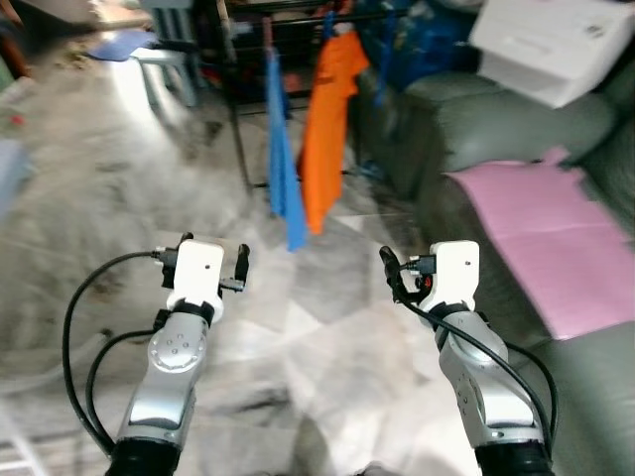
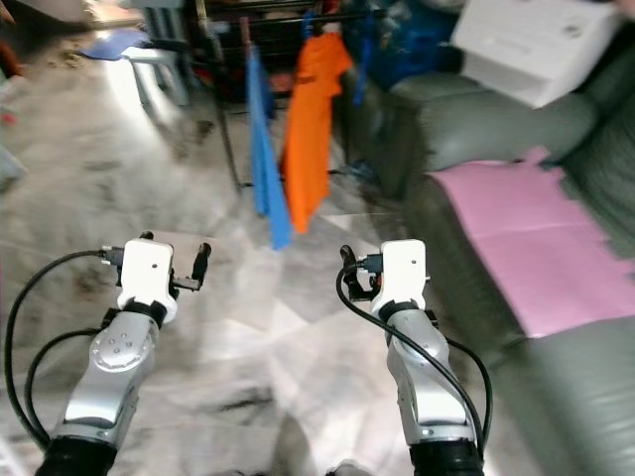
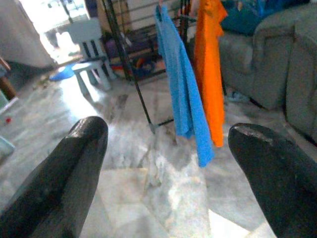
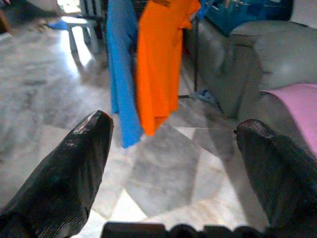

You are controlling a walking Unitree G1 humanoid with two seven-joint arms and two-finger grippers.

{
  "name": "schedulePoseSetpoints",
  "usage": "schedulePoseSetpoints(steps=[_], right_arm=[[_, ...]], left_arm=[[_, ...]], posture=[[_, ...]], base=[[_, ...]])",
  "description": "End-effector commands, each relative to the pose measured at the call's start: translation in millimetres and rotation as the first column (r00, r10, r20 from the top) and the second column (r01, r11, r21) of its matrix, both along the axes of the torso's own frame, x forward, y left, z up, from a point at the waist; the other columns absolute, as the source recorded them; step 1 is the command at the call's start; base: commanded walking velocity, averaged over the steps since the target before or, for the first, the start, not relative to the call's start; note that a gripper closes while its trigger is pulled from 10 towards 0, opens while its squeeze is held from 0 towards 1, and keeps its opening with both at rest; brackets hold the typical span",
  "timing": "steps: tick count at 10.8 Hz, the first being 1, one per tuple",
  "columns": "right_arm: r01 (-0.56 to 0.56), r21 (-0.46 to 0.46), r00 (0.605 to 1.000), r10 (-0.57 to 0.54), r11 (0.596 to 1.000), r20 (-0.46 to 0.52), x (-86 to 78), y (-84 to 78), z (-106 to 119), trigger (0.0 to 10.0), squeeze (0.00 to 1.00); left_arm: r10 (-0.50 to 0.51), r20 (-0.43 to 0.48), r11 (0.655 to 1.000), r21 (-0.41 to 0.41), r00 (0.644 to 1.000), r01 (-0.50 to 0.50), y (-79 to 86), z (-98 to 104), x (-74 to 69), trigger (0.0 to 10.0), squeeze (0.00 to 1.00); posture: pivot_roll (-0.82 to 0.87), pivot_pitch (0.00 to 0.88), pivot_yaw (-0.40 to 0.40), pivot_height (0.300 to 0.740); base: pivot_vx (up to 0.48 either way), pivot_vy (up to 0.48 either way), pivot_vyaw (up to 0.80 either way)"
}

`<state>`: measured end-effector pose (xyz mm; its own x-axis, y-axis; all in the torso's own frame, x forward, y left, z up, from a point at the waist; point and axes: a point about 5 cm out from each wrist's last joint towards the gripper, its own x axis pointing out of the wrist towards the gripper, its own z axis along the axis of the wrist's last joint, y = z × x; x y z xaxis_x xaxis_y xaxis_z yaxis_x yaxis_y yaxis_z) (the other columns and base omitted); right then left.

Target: Hang hanger

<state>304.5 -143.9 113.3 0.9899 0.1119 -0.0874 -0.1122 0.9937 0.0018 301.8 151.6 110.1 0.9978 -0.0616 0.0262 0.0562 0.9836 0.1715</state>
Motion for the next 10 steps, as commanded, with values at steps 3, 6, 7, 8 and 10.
schedulePoseSetpoints(steps=[3,6,7,8,10], right_arm=[[0.018,0.009,1.0,-0.018,1.0,0.006,-0.3,-0.9,-4.7,10.0,0.0],[-0.012,0.001,1.0,0.012,1.0,0.008,0.6,3.3,-6.7,10.0,0.0],[-0.03,0.001,0.999,0.03,1.0,0.014,2.1,6.0,-7.4,10.0,0.0],[-0.031,-0.003,0.999,0.031,1.0,0.017,3.0,6.6,-7.1,10.0,0.0],[-0.027,-0.004,0.999,0.027,1.0,0.024,6.6,7.5,-5.9,10.0,0.0]], left_arm=[[-0.052,0.015,0.997,-0.062,0.999,0.053,-3.9,-1.0,-0.5,10.0,0.0],[-0.056,0.036,0.994,-0.096,0.998,0.06,-9.9,-0.6,3.6,10.0,0.0],[-0.051,0.042,0.992,-0.113,0.998,0.055,-12.4,0.1,5.1,10.0,0.0],[-0.049,0.043,0.992,-0.115,0.998,0.054,-12.8,-0.1,5.1,10.0,0.0],[-0.05,0.041,0.991,-0.119,0.998,0.055,-14.4,-2.7,4.6,10.0,0.0]], posture=[[-0.04,0.033,0.025,0.74],[-0.03,0.0,0.008,0.74],[-0.03,0.0,0.005,0.74],[-0.04,0.0,0.005,0.74],[-0.03,0.0,-0.003,0.74]], base=[[0.102,0.0,0.0],[0.372,0.0,0.0],[0.416,0.0,0.0],[0.42,0.0,0.0],[0.42,0.0,0.0]])
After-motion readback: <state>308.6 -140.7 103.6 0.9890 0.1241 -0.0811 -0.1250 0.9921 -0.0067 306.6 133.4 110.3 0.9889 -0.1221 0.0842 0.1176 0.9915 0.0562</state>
